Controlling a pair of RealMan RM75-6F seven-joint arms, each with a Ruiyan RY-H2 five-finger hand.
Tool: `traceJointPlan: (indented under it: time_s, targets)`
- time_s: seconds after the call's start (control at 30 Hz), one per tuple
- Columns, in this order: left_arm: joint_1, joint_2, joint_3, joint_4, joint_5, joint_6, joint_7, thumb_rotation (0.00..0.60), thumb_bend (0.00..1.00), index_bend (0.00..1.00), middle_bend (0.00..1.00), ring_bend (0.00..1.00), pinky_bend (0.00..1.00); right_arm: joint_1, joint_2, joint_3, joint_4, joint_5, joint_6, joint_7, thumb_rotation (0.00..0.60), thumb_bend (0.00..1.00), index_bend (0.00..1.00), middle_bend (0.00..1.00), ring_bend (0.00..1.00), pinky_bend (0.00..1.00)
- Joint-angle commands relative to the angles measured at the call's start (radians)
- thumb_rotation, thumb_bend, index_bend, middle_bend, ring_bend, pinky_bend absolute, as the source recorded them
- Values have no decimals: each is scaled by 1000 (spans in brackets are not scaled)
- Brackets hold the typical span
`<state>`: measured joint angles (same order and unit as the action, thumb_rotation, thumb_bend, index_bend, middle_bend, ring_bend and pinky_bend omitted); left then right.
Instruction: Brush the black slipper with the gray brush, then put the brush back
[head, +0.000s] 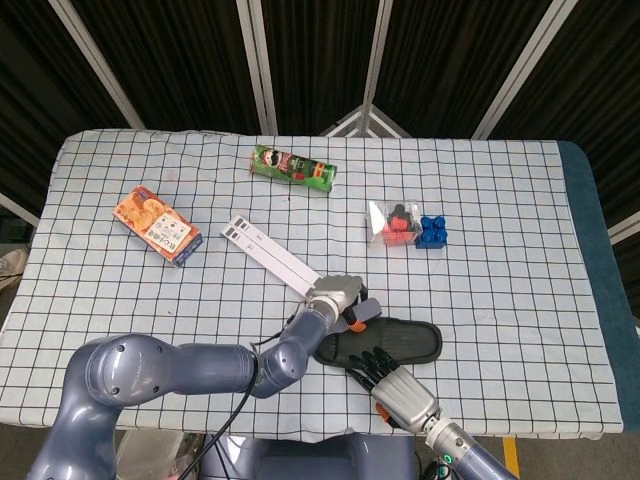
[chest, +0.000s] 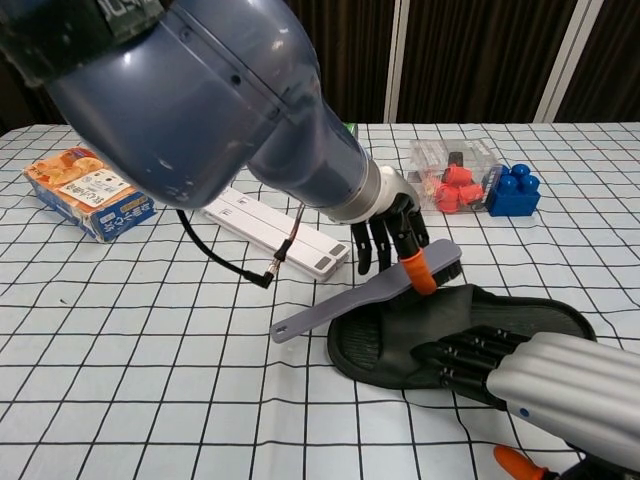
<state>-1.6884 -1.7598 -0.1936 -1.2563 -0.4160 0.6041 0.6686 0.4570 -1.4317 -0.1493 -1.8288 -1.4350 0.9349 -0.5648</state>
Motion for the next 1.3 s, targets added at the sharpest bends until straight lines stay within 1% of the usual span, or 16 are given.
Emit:
traceJointPlan:
  time_s: [0.03,0.23,0.37,0.5,0.6,0.77,0.87,0.93,1.0,1.1,1.3]
  targets:
    - [-33,31,50,-6,-104,-45,81,600,787,713,756,577,650,-1,1,-1,-3,0,2,-4,600,628,0,44,0,33]
    - [-71,54,95,-25,-224,-61,169,600,792,713,756,577,650,-2,0,-4,-8,3,6,-14,600,629,0,44,0,34]
    - [-109,79,130,-51,-338,-61,263,600,794,713,756,577,650,-4,0,-5,-11,6,9,-18,600,629,0,44,0,33]
    - [-118,104,116,-60,-401,-61,311,600,794,713,756,577,650,-6,1,-6,-14,4,14,-20,600,630,0,44,0,30]
    - [-113,139,98,-88,-419,-59,333,600,795,713,756,577,650,-8,3,-4,-14,4,21,-21,600,630,0,42,0,23]
    - [-93,213,64,-157,-401,-52,333,600,794,713,756,577,650,-23,6,4,-15,-12,66,-37,600,629,0,18,0,8]
    - [-74,265,56,-211,-379,-45,327,600,794,712,756,577,650,-46,19,0,-35,-11,114,-94,600,629,0,1,0,0]
    - [-62,294,58,-241,-367,-36,324,600,794,711,756,577,650,-62,29,-6,-67,0,140,-152,600,629,0,0,0,0]
    - [-46,322,61,-268,-354,-30,317,600,795,711,756,577,650,-77,33,-18,-103,-14,168,-196,600,629,0,0,0,0]
    - [-20,352,68,-298,-321,-25,303,600,794,711,756,577,650,-95,37,-32,-133,-47,200,-224,600,629,0,0,0,0]
    - [52,439,109,-419,-188,-7,266,600,794,710,755,577,650,-157,58,-48,-190,-129,318,-312,600,626,0,0,0,0]
